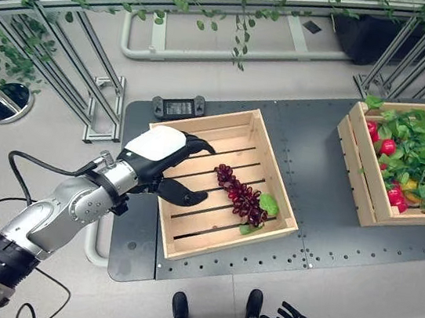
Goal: Pick up the fruits from the basket on one side to the basket on the other side
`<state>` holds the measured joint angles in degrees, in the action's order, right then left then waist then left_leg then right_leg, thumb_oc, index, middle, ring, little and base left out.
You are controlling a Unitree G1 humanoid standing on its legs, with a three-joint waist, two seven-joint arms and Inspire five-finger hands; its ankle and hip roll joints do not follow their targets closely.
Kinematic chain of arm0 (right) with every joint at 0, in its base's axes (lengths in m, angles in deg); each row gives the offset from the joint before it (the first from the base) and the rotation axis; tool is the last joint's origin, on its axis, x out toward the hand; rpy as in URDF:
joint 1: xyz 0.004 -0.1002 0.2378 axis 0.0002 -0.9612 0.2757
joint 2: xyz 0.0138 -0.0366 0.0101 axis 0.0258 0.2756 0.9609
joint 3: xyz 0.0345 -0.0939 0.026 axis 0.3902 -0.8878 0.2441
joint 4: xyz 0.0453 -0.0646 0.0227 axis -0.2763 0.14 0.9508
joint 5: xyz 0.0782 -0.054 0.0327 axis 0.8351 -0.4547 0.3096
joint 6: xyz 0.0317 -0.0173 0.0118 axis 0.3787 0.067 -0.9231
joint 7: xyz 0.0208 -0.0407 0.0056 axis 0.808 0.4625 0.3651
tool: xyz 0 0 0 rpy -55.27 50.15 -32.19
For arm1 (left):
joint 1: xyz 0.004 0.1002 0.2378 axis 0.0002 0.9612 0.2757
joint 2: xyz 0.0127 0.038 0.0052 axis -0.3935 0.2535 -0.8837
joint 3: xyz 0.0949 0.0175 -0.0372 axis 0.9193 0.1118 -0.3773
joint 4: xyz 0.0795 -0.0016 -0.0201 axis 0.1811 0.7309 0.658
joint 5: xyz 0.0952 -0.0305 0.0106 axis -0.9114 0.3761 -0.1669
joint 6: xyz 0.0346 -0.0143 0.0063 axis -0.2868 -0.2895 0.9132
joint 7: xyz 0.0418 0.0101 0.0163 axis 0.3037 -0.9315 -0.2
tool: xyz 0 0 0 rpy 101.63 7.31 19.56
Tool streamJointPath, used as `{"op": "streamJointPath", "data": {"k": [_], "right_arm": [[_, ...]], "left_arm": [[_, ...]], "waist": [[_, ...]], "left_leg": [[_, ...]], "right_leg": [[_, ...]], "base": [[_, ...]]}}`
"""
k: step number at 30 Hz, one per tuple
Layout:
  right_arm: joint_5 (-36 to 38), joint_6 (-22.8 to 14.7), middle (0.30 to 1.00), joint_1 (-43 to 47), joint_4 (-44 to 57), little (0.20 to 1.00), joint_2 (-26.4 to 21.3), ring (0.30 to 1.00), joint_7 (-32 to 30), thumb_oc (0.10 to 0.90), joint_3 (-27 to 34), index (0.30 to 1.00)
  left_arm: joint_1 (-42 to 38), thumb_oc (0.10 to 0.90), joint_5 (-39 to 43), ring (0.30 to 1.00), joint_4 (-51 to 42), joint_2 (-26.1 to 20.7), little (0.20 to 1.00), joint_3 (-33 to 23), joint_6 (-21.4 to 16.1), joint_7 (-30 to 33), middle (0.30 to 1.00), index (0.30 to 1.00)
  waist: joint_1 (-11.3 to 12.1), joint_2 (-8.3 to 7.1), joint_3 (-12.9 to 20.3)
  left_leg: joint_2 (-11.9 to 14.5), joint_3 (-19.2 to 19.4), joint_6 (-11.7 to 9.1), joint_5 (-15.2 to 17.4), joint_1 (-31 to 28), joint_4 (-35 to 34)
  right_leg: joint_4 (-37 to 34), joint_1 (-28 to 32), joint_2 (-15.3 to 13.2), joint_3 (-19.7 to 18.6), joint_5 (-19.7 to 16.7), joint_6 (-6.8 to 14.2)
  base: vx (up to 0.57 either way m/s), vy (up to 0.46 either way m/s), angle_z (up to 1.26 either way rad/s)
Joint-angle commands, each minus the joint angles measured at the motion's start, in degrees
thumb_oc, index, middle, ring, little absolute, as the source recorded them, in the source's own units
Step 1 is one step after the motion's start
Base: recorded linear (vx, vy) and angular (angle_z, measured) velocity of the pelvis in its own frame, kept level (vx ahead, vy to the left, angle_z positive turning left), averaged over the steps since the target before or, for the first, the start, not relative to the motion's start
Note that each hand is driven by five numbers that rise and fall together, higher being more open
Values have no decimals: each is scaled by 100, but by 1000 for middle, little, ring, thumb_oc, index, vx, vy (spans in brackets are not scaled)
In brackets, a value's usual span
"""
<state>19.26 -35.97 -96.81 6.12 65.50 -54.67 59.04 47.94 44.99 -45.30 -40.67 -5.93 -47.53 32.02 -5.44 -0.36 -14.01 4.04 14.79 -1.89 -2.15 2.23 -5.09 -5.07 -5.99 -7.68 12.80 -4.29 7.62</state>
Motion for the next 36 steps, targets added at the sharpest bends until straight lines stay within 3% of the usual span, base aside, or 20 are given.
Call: {"op": "streamJointPath", "data": {"k": [1, 6, 11, 17, 23, 27, 36], "right_arm": [[418, -244, 900, 72, 268, 900, -286, 900, 144, 800, -68, 900], [492, -330, 900, 328, 259, 900, -467, 900, 220, 800, -173, 900], [483, -479, 900, 479, 401, 900, -577, 900, 201, 800, -317, 900], [545, -595, 900, 639, 534, 900, -617, 900, 213, 800, -479, 900], [627, -711, 900, 787, 476, 900, -598, 900, 193, 800, -526, 900], [625, -697, 900, 828, 571, 900, -595, 900, 152, 800, -532, 900], [683, -645, 900, 1024, 569, 900, -618, 900, 148, 800, -567, 900]], "left_arm": [[-1158, 800, -592, 900, 130, -195, 900, 99, -118, 1198, 900, 900], [-2268, 800, -1660, 900, 890, -263, 900, 1201, 413, 1699, 900, 900], [-3017, 800, -2049, 900, 1434, -153, 900, 1850, 611, 1947, 900, 900], [-3594, 800, -2503, 900, 2162, 239, 900, 2212, 764, 2505, 900, 900], [-3763, 800, -2747, 900, 2526, 520, 900, 2285, 769, 2664, 900, 900], [-3881, 800, -2811, 900, 2690, 616, 900, 2352, 686, 2296, 900, 900], [-4347, 800, -3265, 900, 2677, 782, 900, 2885, 1102, 898, 900, 900]], "waist": [[-116, 28, -339], [-240, 16, -661], [-330, -5, -877], [-409, -84, -1113], [-446, -133, -1302], [-493, -151, -1406], [-576, -168, -1578]], "left_leg": [[-92, -61, 17, 225, 243, 175], [-54, -47, -51, 219, 526, 423], [-45, 16, -86, 223, 719, 591], [-37, 54, -89, 329, 996, 1017], [-28, 46, -84, 442, 1176, 1350], [-27, 93, -66, 454, 1197, 1364], [-24, 170, -63, 427, 1219, 1290]], "right_leg": [[678, -368, 173, -410, 320, 8], [830, -594, 206, -447, 353, -48], [930, -782, 221, -474, 348, -59], [1238, -1027, 193, -501, 416, -81], [1435, -1159, 153, -537, 455, -90], [1450, -1204, 188, -599, 456, -88], [1376, -1254, 242, -657, 405, -53]], "base": [[-71, 5, -5], [-59, 6, -7], [-58, 11, -1], [-53, 1, -3], [-18, -6, 0], [-9, 9, -10], [1, -2, -1]]}}
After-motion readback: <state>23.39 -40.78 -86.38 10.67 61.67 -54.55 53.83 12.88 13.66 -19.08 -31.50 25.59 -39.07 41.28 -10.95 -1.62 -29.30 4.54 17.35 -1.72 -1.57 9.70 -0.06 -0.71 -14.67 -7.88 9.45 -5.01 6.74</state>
